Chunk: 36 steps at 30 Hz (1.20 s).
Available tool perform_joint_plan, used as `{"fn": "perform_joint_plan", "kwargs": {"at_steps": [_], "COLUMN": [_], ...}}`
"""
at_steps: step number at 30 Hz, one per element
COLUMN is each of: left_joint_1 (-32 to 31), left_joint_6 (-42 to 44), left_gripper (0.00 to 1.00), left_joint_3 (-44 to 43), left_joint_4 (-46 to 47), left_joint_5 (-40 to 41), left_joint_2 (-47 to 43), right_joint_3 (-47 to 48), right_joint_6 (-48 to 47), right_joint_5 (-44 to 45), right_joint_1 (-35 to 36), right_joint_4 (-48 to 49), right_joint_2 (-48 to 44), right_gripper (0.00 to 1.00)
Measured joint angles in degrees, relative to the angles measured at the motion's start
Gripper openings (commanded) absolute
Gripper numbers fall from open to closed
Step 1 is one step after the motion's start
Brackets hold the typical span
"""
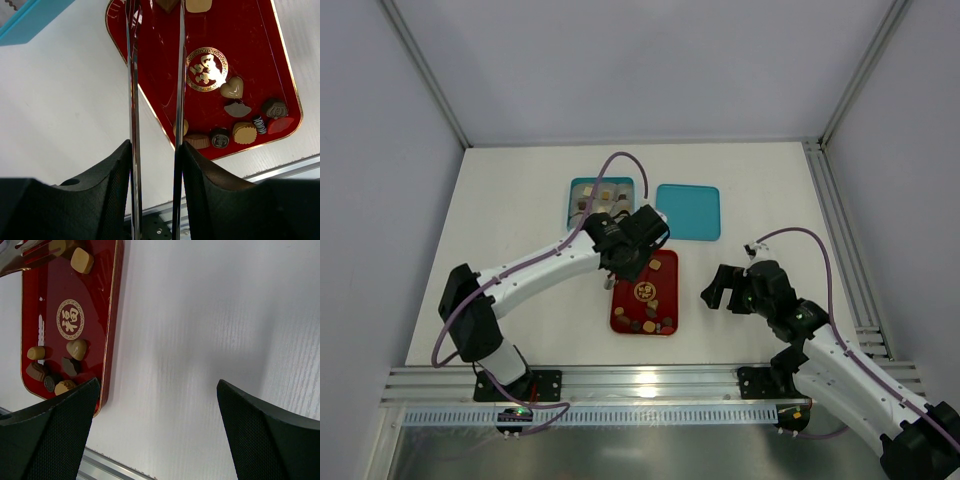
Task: Pack the chocolate
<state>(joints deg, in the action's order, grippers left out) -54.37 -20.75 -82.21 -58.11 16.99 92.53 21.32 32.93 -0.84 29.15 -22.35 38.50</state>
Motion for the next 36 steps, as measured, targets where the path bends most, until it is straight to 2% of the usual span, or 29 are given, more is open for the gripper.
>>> {"fn": "perform_joint_plan", "kwargs": {"at_steps": [36], "left_joint_1": [1.6], "left_joint_6": [3.5], "left_gripper": [0.42], "left_joint_3": [0.0], "left_joint_4": [1.9], "left_joint_5": [-1.3], "left_joint_2": [1.5], "right_joint_3": [0.0], "right_joint_6": [0.0], "right_joint_5": [0.0], "right_joint_1": [0.0], "right_joint_4": [0.0], "right_joint_2": [-0.4], "right_gripper": [1.00]}}
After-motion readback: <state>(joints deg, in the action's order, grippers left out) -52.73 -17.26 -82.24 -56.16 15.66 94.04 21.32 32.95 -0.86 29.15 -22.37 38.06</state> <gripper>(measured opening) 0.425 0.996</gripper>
